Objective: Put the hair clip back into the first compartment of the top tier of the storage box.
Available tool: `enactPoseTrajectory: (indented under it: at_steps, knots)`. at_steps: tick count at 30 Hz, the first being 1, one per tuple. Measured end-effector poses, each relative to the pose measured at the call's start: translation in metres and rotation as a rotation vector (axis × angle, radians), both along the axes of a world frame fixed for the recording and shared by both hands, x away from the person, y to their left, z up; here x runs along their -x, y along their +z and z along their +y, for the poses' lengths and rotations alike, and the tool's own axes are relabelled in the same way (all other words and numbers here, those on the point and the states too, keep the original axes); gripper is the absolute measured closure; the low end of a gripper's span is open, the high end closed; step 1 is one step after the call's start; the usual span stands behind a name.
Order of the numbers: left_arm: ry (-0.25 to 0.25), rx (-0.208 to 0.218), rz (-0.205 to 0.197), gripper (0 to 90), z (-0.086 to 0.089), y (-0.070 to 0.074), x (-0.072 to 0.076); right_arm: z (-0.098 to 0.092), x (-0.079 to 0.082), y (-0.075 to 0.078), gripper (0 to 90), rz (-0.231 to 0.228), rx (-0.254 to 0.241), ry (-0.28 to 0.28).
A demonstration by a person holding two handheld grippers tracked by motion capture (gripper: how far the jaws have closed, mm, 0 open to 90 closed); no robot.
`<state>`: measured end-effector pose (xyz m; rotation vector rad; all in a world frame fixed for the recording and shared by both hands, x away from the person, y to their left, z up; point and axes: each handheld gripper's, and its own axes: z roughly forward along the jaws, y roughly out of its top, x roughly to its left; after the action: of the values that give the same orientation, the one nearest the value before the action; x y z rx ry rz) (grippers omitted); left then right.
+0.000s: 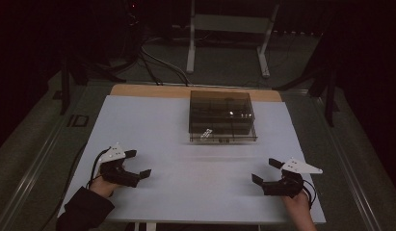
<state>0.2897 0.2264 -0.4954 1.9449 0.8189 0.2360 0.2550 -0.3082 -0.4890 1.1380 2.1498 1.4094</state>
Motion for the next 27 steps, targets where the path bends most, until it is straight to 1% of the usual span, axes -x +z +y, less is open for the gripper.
enactPoseTrajectory:
  at_steps: [1,5,8,10,12,15,17,27]
  knots:
    - [0.002,0.000,-0.003,1.0,0.001,-0.001,0.001,0.000,0.000,0.000,2.7,0.001,0.001,0.000]
    - [0.007,0.026,0.006,1.0,0.006,-0.003,0.006,0.000,0.000,0.000,2.6,0.002,0.004,0.002]
    - [0.022,0.021,-0.004,1.0,0.009,-0.005,0.009,0.000,0.000,0.000,2.7,0.000,0.004,0.002]
    - [0.029,0.010,-0.012,1.0,0.011,-0.007,0.012,0.000,0.000,0.000,2.6,0.000,0.006,0.001]
    - [0.037,-0.001,-0.012,1.0,0.013,-0.009,0.014,0.000,0.000,0.000,2.6,0.000,0.006,0.000]
    - [0.048,-0.004,-0.014,1.0,0.014,-0.012,0.015,0.000,0.000,0.000,2.7,-0.003,0.006,-0.002]
    - [0.044,-0.001,-0.008,1.0,0.014,-0.013,0.015,0.000,-0.001,0.000,2.7,-0.003,0.010,-0.001]
    - [0.045,0.005,-0.019,1.0,0.015,-0.013,0.015,0.002,0.000,0.000,2.7,-0.003,0.018,0.008]
